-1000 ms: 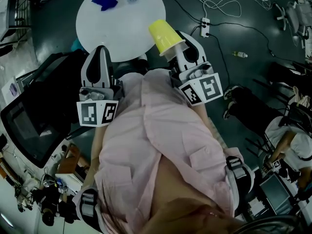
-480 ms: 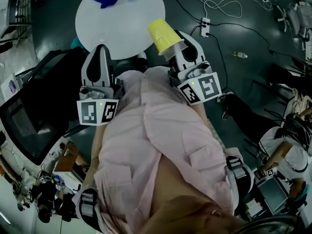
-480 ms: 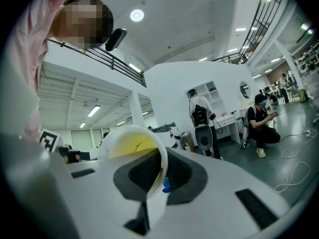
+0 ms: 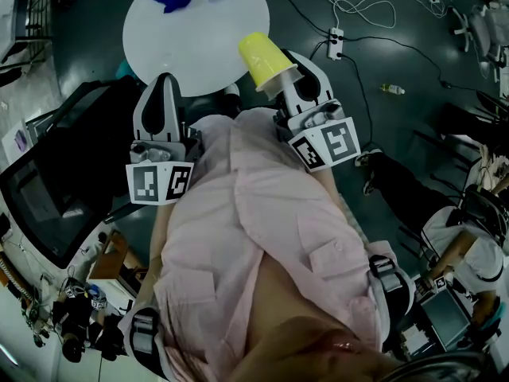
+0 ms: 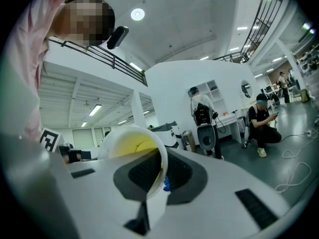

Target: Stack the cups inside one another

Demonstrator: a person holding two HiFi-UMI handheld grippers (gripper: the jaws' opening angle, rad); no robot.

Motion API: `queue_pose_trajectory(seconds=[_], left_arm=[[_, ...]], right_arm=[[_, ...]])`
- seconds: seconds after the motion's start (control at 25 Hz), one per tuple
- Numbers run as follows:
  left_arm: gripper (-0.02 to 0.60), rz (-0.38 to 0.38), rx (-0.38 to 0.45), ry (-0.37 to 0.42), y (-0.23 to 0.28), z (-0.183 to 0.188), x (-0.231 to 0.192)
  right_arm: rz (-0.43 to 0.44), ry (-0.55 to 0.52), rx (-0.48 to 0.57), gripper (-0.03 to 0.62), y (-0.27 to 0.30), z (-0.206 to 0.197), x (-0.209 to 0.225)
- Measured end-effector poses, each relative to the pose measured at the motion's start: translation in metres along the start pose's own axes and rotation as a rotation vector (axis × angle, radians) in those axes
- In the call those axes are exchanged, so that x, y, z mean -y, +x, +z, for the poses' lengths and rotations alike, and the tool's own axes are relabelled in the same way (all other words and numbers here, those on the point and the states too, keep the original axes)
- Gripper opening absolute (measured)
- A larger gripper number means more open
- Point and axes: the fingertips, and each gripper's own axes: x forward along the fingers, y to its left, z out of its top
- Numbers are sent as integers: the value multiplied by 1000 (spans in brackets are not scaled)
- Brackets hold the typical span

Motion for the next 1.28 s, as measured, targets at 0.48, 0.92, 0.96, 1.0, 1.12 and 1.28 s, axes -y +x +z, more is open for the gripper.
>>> queue_pose_trajectory(seconds=[0.48, 0.92, 0.96, 1.0, 1.12, 1.28], left_arm=[[15, -2, 3, -6, -1, 0, 0], [15, 6, -9, -11, -3, -2, -4], [15, 8, -7, -13, -3, -2, -4], [15, 8, -2, -14, -3, -1, -4], [15, 6, 11, -16, -4, 1, -4], [15, 11, -13, -20, -7, -4, -8]], right_arm=[[-3, 4, -7, 37, 0, -2, 0], [0, 8, -16, 37, 2, -4, -2], [1, 7, -17, 37, 3, -4, -2], [2, 6, -19, 37, 3, -4, -2], [1, 4, -21, 37, 2, -4, -4], [-5, 6, -23, 37, 3, -6, -5]])
